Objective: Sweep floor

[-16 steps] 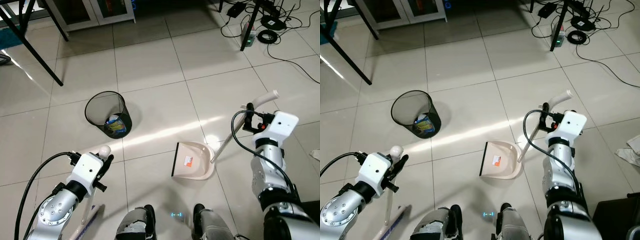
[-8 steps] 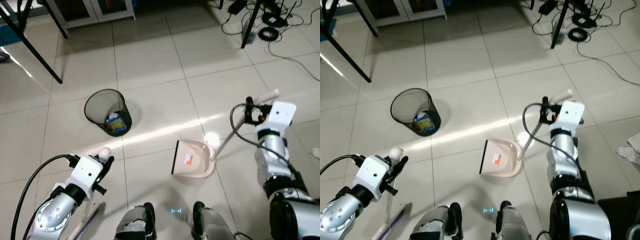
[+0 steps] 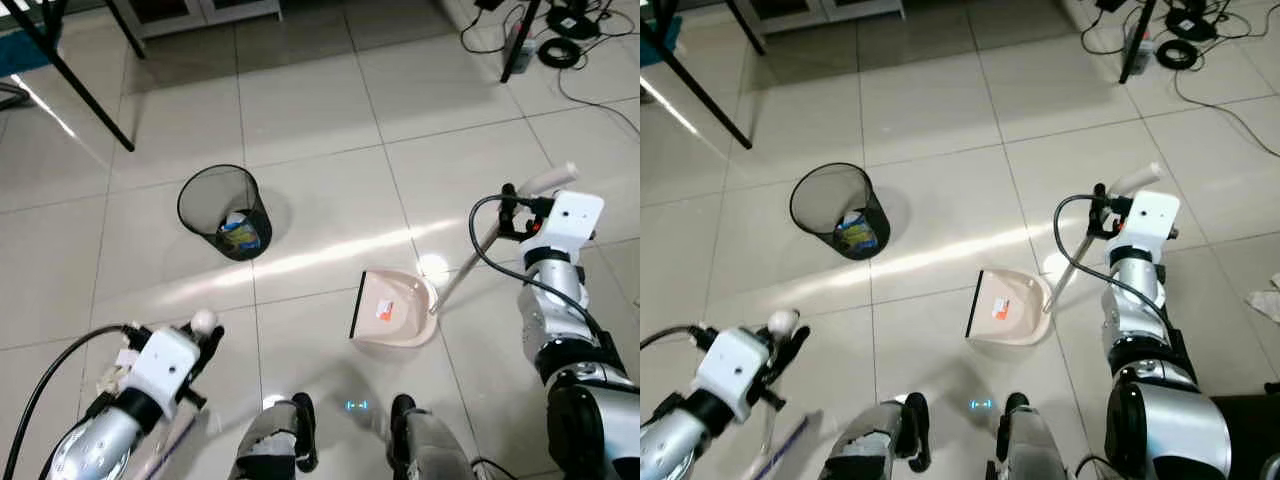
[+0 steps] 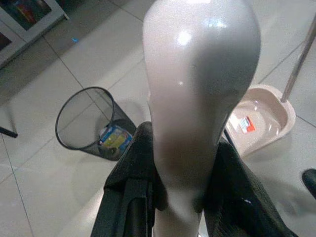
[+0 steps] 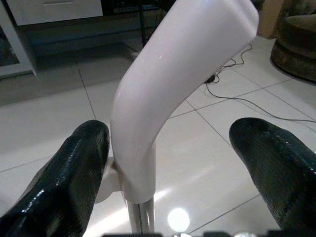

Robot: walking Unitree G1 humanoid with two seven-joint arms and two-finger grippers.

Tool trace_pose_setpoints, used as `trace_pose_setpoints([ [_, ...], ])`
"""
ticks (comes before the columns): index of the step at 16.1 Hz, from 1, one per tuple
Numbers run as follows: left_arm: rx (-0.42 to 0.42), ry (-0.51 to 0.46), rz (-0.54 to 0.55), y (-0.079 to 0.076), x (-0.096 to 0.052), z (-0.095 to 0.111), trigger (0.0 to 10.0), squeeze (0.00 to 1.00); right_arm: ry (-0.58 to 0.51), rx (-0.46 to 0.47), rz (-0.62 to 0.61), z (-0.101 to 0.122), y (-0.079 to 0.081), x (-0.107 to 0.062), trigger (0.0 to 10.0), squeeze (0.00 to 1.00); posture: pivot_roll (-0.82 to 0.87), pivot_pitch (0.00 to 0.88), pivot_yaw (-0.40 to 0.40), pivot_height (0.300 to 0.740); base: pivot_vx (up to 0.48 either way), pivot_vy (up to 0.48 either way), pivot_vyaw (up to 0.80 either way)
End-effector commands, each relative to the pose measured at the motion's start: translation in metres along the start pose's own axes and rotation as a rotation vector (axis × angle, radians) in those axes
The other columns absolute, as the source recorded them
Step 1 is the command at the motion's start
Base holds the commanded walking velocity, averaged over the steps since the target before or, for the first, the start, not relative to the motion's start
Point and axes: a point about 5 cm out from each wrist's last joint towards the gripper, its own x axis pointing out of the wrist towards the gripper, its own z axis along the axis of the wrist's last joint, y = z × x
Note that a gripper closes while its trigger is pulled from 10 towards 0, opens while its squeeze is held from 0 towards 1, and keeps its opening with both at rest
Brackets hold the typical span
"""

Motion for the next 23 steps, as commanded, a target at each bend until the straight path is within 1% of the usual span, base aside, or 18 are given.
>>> trace_pose_setpoints([
  [1,0.031,0.038,0.001,0.002,-0.010,-0.002,10.0,0.00,0.080,0.003,-0.007,-0.016,-0.003,-0.008,10.0,0.00,0.31,0.343,0.148,0.740,0.000,0.000,0.00],
  [4,0.035,0.041,-0.003,-0.001,-0.017,0.001,10.0,0.00,0.055,0.009,-0.036,-0.011,-0.010,-0.006,10.0,0.00,0.31,0.346,0.155,0.740,0.000,0.000,0.00],
  [7,0.035,0.046,-0.005,-0.006,-0.024,0.004,10.0,0.00,0.007,0.025,-0.061,-0.001,-0.018,-0.001,10.0,0.00,0.31,0.365,0.157,0.740,0.000,0.000,0.00],
  [10,0.034,0.054,-0.004,-0.007,-0.025,0.004,10.0,0.00,-0.019,0.026,-0.054,0.005,-0.020,0.002,10.0,0.00,0.31,0.361,0.152,0.740,0.000,0.000,0.00],
  [15,0.025,0.053,-0.007,-0.007,-0.021,0.004,10.0,0.00,-0.054,0.030,-0.030,0.012,-0.018,0.006,10.0,0.00,0.29,0.355,0.146,0.740,0.000,0.000,0.00],
  [18,0.021,0.050,-0.007,-0.006,-0.019,0.003,10.0,0.00,-0.083,0.053,-0.043,0.014,-0.020,0.005,10.0,0.00,0.28,0.343,0.141,0.740,0.000,0.000,0.00],
  [22,0.015,0.040,-0.011,-0.006,-0.012,0.002,10.0,0.00,-0.143,0.066,-0.048,0.020,-0.026,0.003,10.0,0.00,0.26,0.332,0.137,0.740,0.000,0.000,0.00],
  [23,0.015,0.038,-0.012,-0.005,-0.009,0.002,10.0,0.00,-0.138,0.063,-0.044,0.020,-0.027,0.003,10.0,0.00,0.25,0.329,0.136,0.740,0.000,0.000,0.00],
])
